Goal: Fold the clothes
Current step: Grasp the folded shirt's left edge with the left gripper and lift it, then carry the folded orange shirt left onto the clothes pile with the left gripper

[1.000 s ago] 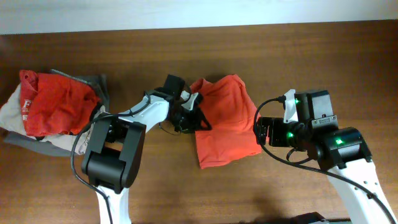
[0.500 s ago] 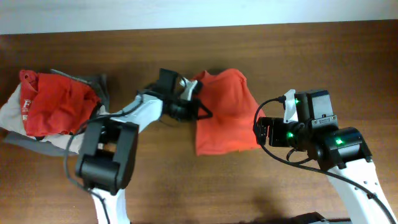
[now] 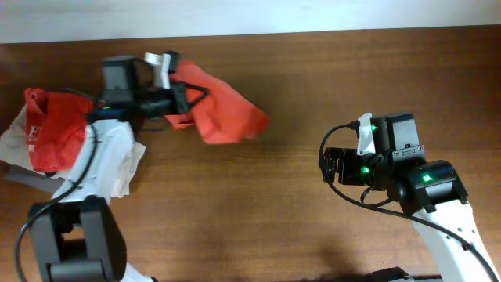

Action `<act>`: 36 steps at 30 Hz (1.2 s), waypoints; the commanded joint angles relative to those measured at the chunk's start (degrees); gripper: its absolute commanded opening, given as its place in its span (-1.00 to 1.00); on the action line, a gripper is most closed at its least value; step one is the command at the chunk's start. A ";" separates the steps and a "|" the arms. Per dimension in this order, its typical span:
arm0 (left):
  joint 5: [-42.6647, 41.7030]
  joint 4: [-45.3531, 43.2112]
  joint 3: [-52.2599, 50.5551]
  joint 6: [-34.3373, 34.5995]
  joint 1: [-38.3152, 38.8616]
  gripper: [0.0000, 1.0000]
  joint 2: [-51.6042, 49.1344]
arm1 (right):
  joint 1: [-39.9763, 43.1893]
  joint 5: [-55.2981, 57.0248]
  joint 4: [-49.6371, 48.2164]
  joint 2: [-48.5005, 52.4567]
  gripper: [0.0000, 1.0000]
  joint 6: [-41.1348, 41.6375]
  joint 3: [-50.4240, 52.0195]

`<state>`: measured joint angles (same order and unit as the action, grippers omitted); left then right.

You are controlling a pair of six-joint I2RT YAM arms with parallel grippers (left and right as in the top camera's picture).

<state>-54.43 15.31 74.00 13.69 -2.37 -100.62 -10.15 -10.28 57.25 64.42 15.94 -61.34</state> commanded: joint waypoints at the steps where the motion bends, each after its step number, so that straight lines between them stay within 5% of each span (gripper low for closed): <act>1: -5.60 -2.43 3.43 -1.84 -5.46 -1.00 2.84 | 0.04 1.11 0.02 -0.02 0.98 0.02 -1.14; 12: -10.19 -2.56 18.18 -1.79 -17.18 -1.00 2.84 | 0.04 1.11 0.50 -0.02 0.98 0.02 -1.14; 18: -11.13 7.15 25.73 -6.40 -26.91 -1.00 2.84 | 0.04 1.11 1.79 -0.02 0.98 0.02 -1.14; 27: 2.01 38.34 25.59 -28.15 -38.16 -1.00 1.64 | 0.04 1.09 1.95 -0.02 0.97 0.04 -1.14; 36: 14.19 37.64 18.82 -21.88 -38.12 -0.94 -2.38 | 0.04 1.09 1.97 -0.02 0.98 0.04 -1.14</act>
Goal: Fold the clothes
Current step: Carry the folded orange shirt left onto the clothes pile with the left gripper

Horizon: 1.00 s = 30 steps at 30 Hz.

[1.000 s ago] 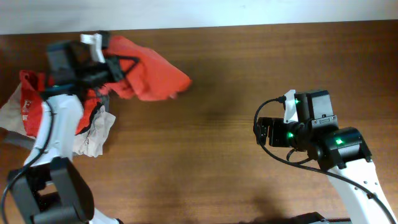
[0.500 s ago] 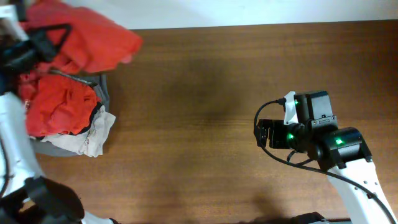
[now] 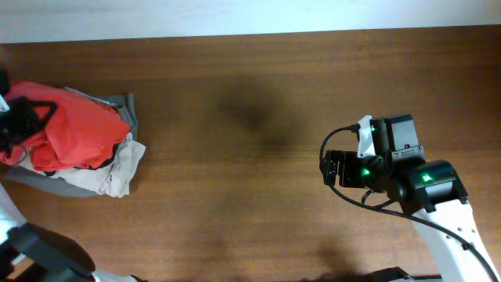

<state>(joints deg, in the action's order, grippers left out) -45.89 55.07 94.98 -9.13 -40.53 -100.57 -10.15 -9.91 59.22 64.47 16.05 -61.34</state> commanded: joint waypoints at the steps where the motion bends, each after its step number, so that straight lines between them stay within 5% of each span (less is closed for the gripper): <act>1: 5.40 -2.84 -2.16 0.90 0.13 -0.94 -2.80 | 0.04 0.74 -0.02 -0.07 0.98 -0.09 -1.14; 5: 10.58 -1.84 -2.16 2.64 0.13 -0.91 -3.85 | 0.04 0.74 -0.04 -0.07 0.98 -0.09 -1.14; 10: 26.62 8.83 -2.16 16.63 0.13 -0.59 -4.37 | 0.04 0.72 -0.04 -0.07 0.98 -0.07 -1.14; 13: 26.95 13.29 -2.16 18.97 -0.04 -0.02 -4.37 | 0.04 0.72 -0.02 -0.07 0.98 -0.09 -1.14; 15: 23.96 15.72 -2.16 18.95 -0.04 0.84 -4.37 | 0.04 0.74 -0.02 -0.07 0.98 -0.07 -1.14; 16: 22.18 16.81 -2.16 18.93 -0.04 0.98 -4.37 | 0.04 0.72 -0.04 -0.07 0.98 -0.09 -1.14; 21: 6.75 24.68 -2.14 18.29 -0.02 0.98 -4.28 | 0.04 0.74 -0.04 -0.07 0.98 -0.09 -1.14; 24: -1.25 28.61 -2.14 10.88 -0.02 0.98 -3.78 | 0.04 0.76 -0.07 -0.07 0.98 -0.09 -1.14; 30: -4.33 32.00 -2.10 5.53 -0.02 0.97 2.12 | 0.04 1.60 -0.72 -0.07 0.98 -0.09 -1.14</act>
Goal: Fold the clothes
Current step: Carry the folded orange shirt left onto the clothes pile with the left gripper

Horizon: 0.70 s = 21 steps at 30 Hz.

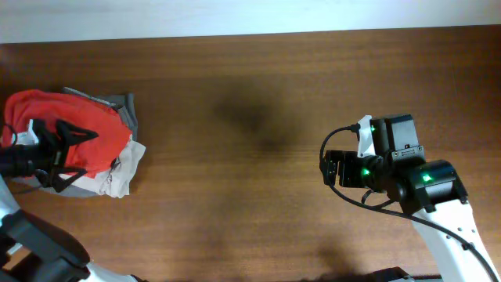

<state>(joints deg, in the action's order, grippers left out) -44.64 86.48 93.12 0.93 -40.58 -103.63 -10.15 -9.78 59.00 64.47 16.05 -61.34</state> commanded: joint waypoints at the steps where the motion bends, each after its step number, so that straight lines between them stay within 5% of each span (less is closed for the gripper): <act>1: -5.55 0.31 -0.22 -4.87 0.02 0.94 6.84 | 0.04 1.44 -0.70 -0.07 0.97 -0.07 -1.14; 5: -0.35 -7.28 -0.20 -5.53 0.02 0.69 14.32 | 0.04 1.44 -0.92 -0.07 0.98 -0.07 -1.14; 10: 21.05 -23.78 -0.20 -0.57 0.76 -0.52 21.53 | 0.04 1.44 -1.09 -0.07 0.98 -0.04 -1.14; 11: 24.46 -26.18 -0.20 0.50 1.18 -0.63 21.55 | 0.04 1.44 -1.18 -0.07 0.98 0.04 -1.14; 21: 37.11 -33.27 -0.42 -1.16 5.99 -0.99 6.43 | 0.04 1.42 -1.70 -0.07 0.98 1.01 -1.14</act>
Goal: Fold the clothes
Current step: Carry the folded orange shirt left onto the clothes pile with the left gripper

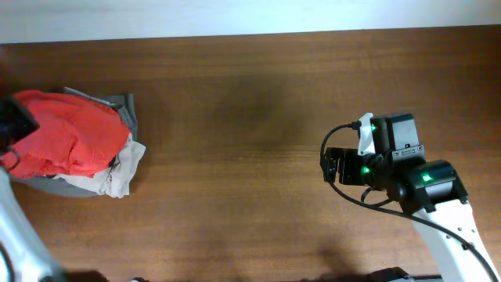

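A crumpled red garment (pixel 72 141) lies on top of a heap at the table's far left, over grey cloth (pixel 125 110) and white cloth (pixel 121 172). Only a dark part of my left gripper (pixel 14 124) shows at the frame's left edge, touching the red garment's left end; its fingers are hidden. Its white arm (pixel 16 235) runs down the left edge. Far off at the right, my right gripper (pixel 324 167) hovers over bare wood, pointing left, open and empty.
The brown wooden table (pixel 250 141) spans the whole view, with a pale wall strip along the far edge (pixel 250 16). The right arm's white link (pixel 446 227) runs to the lower right corner.
My left gripper, which lay over the red garment with its fingers spread, has moved back to the left frame edge. The red garment stays on the heap. The right arm has not moved.
First my left gripper held the red garment up over the table's upper left, beside the heap. Later the garment lay on the heap with the gripper at its left end, then over it with fingers spread. Now the gripper is at the frame edge, and the right arm has stayed still.
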Action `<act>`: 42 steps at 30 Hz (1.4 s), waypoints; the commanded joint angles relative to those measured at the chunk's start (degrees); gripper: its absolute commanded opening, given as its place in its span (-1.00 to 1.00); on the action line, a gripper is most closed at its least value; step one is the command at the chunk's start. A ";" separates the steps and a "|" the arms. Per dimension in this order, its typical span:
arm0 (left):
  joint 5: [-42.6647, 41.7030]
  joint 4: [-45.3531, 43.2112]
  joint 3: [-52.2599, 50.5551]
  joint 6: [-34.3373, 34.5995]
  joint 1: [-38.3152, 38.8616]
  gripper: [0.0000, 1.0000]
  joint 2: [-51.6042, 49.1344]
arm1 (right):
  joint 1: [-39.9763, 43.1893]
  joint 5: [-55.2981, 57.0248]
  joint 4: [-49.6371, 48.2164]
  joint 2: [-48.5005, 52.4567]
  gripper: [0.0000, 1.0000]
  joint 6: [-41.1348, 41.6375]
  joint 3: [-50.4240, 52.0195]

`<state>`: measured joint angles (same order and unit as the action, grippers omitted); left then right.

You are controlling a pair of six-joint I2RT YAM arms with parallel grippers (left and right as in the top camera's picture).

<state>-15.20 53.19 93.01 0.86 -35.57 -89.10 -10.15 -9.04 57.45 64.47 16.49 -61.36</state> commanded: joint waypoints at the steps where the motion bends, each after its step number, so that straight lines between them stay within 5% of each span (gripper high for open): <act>1: 8.79 0.09 -0.31 -1.05 0.96 -0.99 -11.06 | 0.04 0.68 -0.15 -0.07 0.98 0.57 -1.11; 9: 14.82 0.66 -0.31 1.75 0.87 -0.99 -28.15 | 0.04 0.50 0.85 -0.07 0.97 0.57 -1.11; 15: 11.54 1.09 0.57 2.62 1.29 -0.99 -28.63 | 0.04 0.57 0.33 -0.07 0.98 0.50 -1.11; 23: 2.69 9.25 8.09 1.97 2.78 -0.72 -15.52 | 0.04 0.72 -3.69 -1.42 0.98 -3.39 -5.62; 27: -0.72 13.31 9.92 -4.07 5.70 -0.44 -5.64 | 0.04 0.74 -3.63 -2.86 0.97 -6.03 -12.20; 38: -0.04 19.47 9.90 -19.52 22.69 -0.21 15.47 | 0.04 0.72 -1.84 -7.76 0.98 -6.19 -19.65; 40: -0.07 19.63 9.90 -19.63 24.76 -0.09 17.40 | 0.04 0.72 -1.68 -8.66 0.97 -6.21 -19.65; 41: -0.07 19.74 9.90 -19.63 25.57 0.72 18.16 | 0.04 0.74 -1.70 -8.98 0.97 -6.21 -19.65; 42: -0.04 19.76 9.90 -19.63 26.16 0.99 18.82 | 0.04 0.74 -1.73 -9.31 0.98 -6.21 -19.65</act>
<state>-14.83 72.86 102.80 -15.75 -11.14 -71.37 -10.15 -9.02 55.75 56.18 10.74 -80.09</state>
